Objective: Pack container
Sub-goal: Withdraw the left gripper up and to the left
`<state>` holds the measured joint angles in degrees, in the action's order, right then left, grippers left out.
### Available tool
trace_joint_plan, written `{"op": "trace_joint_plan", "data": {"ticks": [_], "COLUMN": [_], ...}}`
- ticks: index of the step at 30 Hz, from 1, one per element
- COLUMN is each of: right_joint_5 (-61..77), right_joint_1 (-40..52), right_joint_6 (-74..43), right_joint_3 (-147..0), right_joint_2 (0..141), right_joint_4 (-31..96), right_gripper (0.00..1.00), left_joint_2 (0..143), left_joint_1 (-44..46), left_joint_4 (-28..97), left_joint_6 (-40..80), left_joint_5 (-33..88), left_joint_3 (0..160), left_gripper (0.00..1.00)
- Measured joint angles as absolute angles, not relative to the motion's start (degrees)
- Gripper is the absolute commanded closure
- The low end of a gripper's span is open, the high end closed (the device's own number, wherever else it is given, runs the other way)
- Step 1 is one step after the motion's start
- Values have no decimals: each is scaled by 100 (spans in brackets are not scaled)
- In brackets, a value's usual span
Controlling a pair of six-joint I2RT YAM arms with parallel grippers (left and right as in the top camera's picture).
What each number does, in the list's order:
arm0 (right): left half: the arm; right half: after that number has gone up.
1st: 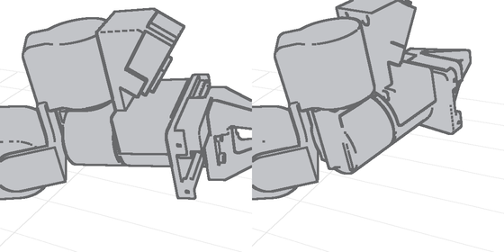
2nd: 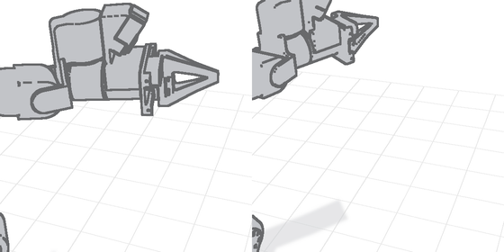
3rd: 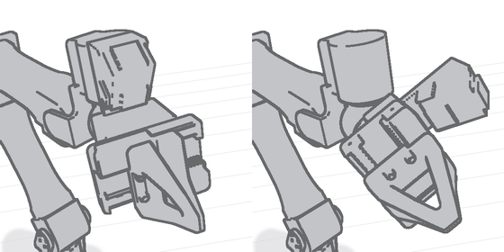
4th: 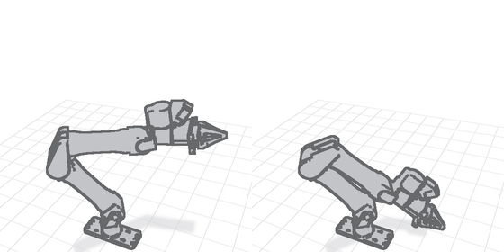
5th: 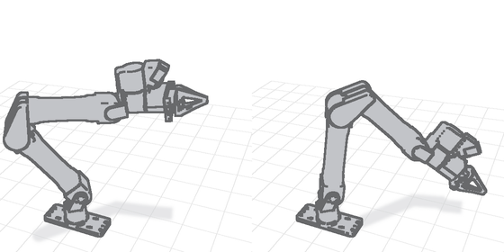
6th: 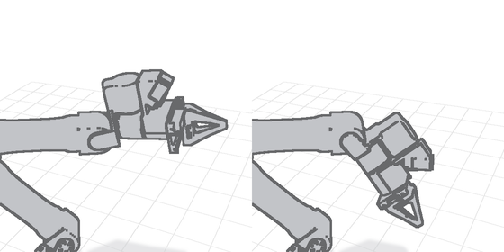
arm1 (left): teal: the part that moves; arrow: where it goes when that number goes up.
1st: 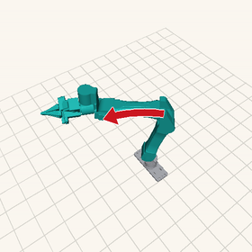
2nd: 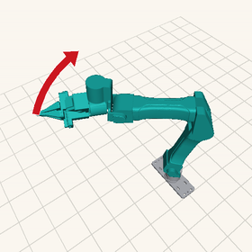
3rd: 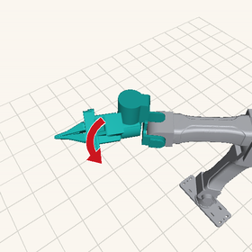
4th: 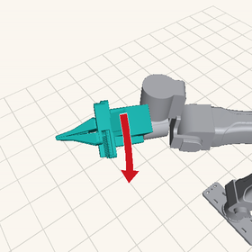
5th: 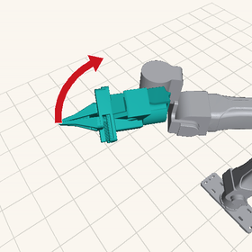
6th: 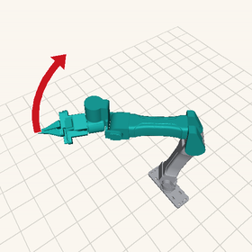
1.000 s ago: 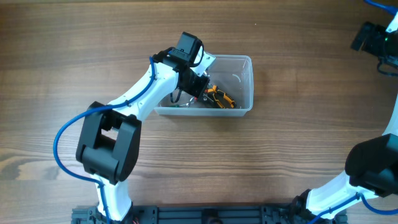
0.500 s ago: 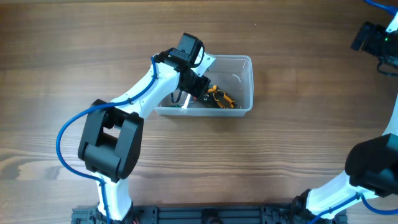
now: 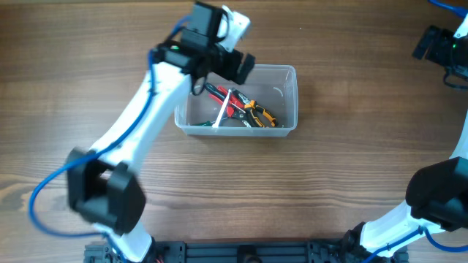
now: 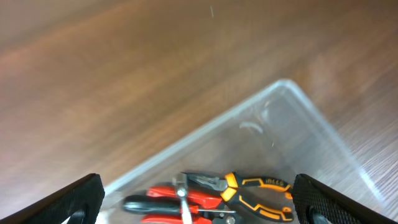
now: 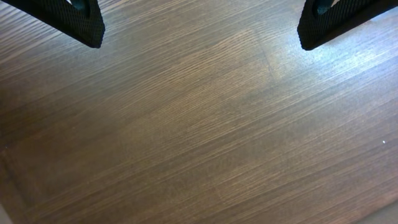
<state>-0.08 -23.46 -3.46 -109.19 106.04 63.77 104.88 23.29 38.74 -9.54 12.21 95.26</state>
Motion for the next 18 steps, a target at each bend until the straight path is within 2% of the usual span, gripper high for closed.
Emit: {"op": "trace_joint_plan", "data": {"ticks": [6,18], "right_joint_5": [-8,-8], "right_joint_1": [-2346,-2346], "right_joint_6": [-346,-346], "right_joint_3": [-10919,-10919], "right_joint_2": [10604,10604], "right_joint_4": [6377,6377], "right_gripper": [0,0], "left_joint_2": [9378,7734], "left_joint_1": [1855,141], "left_joint_4": [4318,6055], "left_joint_6": [-956,-902], "left_joint_5": [1111,368], "left_joint_3": [9566,9577], "left_gripper": [0,0]}}
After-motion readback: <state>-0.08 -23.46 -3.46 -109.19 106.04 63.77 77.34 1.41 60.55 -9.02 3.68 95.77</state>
